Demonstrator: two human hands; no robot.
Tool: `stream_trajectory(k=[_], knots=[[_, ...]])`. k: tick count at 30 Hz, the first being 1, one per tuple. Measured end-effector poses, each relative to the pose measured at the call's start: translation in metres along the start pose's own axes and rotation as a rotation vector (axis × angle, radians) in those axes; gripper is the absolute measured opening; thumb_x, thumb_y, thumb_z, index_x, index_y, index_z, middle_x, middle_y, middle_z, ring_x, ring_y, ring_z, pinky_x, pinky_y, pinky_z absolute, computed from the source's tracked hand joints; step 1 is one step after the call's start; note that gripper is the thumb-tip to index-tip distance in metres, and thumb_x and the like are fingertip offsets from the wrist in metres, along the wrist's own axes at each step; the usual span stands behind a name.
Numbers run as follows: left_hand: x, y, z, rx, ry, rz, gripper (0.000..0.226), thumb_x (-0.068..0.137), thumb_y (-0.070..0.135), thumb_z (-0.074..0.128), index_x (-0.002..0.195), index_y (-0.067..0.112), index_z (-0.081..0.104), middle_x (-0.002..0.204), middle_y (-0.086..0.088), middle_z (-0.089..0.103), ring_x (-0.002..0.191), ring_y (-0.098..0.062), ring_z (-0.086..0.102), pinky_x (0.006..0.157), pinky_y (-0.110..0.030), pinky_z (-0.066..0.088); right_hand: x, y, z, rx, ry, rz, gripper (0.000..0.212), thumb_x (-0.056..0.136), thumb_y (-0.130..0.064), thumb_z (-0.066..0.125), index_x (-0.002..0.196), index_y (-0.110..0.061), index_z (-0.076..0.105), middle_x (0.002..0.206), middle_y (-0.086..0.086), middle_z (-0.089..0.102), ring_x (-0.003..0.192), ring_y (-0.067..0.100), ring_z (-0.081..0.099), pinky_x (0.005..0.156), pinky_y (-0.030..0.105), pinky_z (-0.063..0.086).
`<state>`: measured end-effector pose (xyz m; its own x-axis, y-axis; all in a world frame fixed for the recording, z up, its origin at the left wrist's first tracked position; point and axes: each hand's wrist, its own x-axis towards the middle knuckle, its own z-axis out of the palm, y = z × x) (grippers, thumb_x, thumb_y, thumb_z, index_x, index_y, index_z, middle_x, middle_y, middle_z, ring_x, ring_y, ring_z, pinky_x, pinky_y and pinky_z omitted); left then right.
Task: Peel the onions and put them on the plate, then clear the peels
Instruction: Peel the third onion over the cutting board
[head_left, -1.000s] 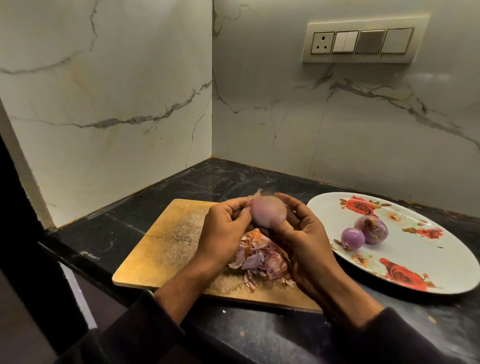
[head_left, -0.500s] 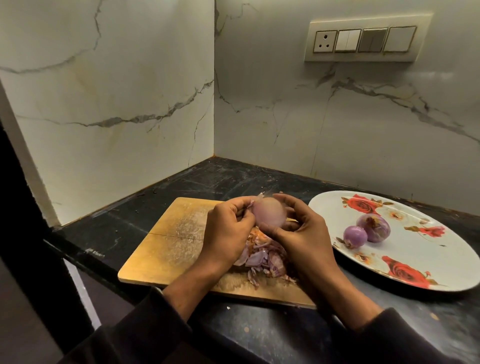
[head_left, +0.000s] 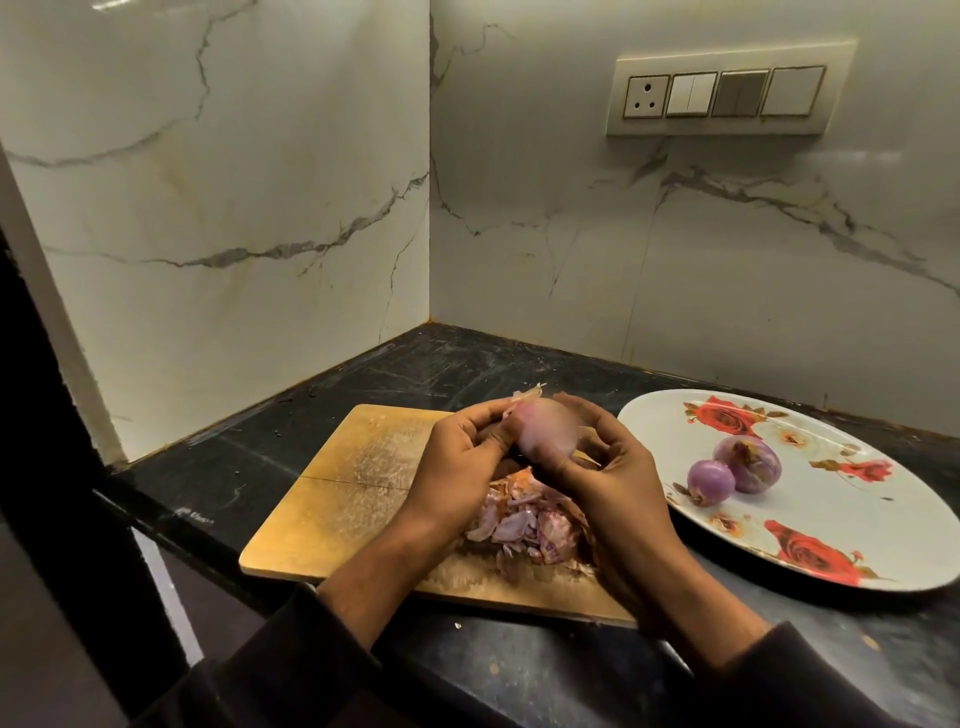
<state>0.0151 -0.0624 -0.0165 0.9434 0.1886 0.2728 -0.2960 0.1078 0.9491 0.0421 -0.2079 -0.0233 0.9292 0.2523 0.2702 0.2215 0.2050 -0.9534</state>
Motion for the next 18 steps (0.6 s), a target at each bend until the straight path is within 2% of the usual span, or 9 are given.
stream_trajectory(k=[4, 10, 13, 18], knots=[[0.0011, 0.0004, -0.0008, -0.023, 0.02, -0.03, 0.026, 0.101, 0.014, 0.053, 0.123, 0.015, 0.068, 0.107, -0.006, 0.077, 0.099, -0.019, 0.074, 0.078, -0.027, 0.061, 0.0, -0.0032, 0.0001, 0.071, -0.023, 0.014, 0.063, 0.067, -0.024, 0.085, 0.127, -0.024, 0.066, 0.117, 0.008, 0.074, 0.104, 0.022, 0.074, 0.085, 0.039, 0.061], [0.0016, -0.0008, -0.0026, 0.031, 0.083, -0.035, 0.024, 0.102, 0.012, 0.052, 0.118, 0.016, 0.069, 0.106, -0.006, 0.077, 0.096, -0.02, 0.075, 0.079, -0.031, 0.062, 0.0008, -0.0015, 0.0023, 0.176, -0.041, 0.092, 0.051, 0.082, -0.008, 0.078, 0.131, -0.016, 0.063, 0.114, 0.013, 0.075, 0.104, 0.03, 0.074, 0.086, 0.042, 0.06], [0.0015, -0.0024, -0.0021, 0.094, 0.096, -0.004, 0.023, 0.101, 0.012, 0.054, 0.118, 0.015, 0.069, 0.105, -0.005, 0.077, 0.095, -0.019, 0.075, 0.081, -0.035, 0.062, 0.0014, -0.0044, 0.0017, 0.223, -0.057, 0.117, 0.051, 0.076, -0.014, 0.075, 0.126, -0.014, 0.064, 0.112, 0.012, 0.076, 0.1, 0.027, 0.075, 0.079, 0.035, 0.063], [0.0006, -0.0013, -0.0016, 0.032, 0.053, -0.018, 0.025, 0.099, 0.013, 0.056, 0.12, 0.017, 0.069, 0.106, -0.004, 0.077, 0.098, -0.02, 0.074, 0.08, -0.031, 0.062, 0.0026, -0.0052, 0.001, 0.24, -0.051, 0.115, 0.054, 0.072, -0.019, 0.074, 0.125, -0.015, 0.065, 0.113, 0.012, 0.075, 0.102, 0.028, 0.074, 0.082, 0.037, 0.062]])
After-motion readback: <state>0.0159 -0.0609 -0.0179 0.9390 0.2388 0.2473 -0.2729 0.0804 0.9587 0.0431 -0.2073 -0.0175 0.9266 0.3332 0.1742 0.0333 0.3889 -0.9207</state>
